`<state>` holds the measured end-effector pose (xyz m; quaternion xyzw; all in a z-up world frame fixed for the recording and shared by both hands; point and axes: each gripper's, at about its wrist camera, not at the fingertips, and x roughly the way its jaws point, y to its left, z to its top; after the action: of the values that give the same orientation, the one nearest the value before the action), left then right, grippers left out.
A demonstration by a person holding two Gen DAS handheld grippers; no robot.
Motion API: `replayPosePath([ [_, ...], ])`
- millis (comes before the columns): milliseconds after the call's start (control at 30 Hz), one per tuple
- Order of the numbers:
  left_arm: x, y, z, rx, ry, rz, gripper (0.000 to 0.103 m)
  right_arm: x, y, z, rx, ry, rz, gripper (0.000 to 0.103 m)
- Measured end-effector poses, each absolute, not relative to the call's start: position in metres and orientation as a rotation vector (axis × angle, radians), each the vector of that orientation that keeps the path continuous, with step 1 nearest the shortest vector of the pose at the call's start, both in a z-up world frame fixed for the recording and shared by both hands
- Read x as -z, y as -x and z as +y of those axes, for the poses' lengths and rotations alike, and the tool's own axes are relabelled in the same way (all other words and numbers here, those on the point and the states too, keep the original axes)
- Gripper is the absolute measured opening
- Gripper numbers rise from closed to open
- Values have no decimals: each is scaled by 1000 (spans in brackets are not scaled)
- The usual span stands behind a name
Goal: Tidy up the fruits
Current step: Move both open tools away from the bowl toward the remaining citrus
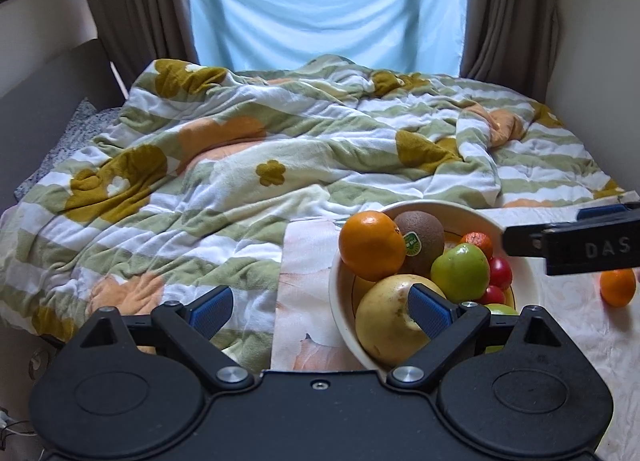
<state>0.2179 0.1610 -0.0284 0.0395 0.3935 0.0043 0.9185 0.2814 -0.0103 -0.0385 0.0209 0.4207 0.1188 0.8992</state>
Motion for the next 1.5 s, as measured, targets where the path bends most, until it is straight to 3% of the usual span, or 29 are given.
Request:
replayPosePath([
  [433,-3,-149,131,-125,-81,753,97,4,-213,-76,-218,-36,810,103],
  [867,-19,-110,15,-15,-139,697,97,-14,-140,-193,-103,-72,768,103],
  [1133,-10,-120,-64,114,-205,696,97,-6,-123,-270,-22,-127,777,103],
  [1500,44,-186,-132,295,-316,802,97,39,-147,-332,103,-276,874,103],
])
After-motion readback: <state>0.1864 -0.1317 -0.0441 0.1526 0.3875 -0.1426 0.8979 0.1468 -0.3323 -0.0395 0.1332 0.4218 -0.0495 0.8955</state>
